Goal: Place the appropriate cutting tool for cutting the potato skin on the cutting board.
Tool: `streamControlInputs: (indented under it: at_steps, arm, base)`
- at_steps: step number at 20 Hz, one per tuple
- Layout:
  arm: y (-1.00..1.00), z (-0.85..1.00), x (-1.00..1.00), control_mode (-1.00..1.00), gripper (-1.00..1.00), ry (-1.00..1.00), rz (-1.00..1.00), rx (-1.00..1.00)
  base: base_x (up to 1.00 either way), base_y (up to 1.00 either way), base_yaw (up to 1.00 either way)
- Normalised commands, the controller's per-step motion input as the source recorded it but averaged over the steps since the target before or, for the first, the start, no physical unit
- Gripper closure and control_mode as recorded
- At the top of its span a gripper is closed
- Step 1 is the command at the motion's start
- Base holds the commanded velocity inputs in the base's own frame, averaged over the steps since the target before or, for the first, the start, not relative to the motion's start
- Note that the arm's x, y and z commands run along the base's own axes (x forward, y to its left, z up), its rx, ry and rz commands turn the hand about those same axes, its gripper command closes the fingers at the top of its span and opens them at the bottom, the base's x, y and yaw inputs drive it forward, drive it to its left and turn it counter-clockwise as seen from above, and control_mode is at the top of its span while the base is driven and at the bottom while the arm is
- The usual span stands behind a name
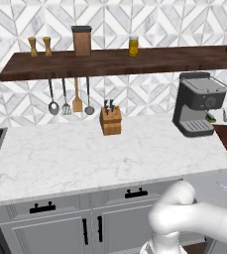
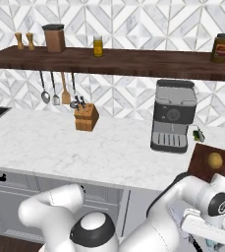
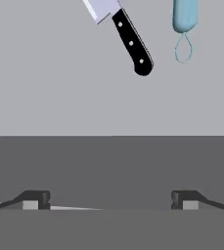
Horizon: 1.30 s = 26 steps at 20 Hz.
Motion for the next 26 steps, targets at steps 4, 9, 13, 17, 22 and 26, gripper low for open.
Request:
streamControlInputs:
  at_steps: [4, 9, 13, 17, 22, 26]
  arm:
    - [0.04, 0.0, 0.4, -1.0, -1.0, 0.0, 0.0, 0.0]
    - [-0.06, -0.04, 0.4, -1.0, -1.0, -0.02, 0.0, 0.0]
    - [-0.19, -0.25, 0.05, -1.0, -1.0, -0.11, 0.0, 0.0]
    - [-0.1, -0.35, 0.0, -1.0, -1.0, -0.22, 0.0, 0.0]
    - [-0.01, -0.38, 0.06, -1.0, -1.0, -0.18, 0.0, 0.0]
    - [-0.01, -0.23, 0.08, -1.0, -1.0, -0.02, 0.0, 0.0]
  base:
    - [0.0, 0.0, 0.0]
    - [0.0, 0.0, 0.0]
    - [0.0, 0.0, 0.0]
    - [0.0, 0.0, 0.0]
    - [0.0, 0.0, 0.0]
    - [0.0, 0.0, 0.0]
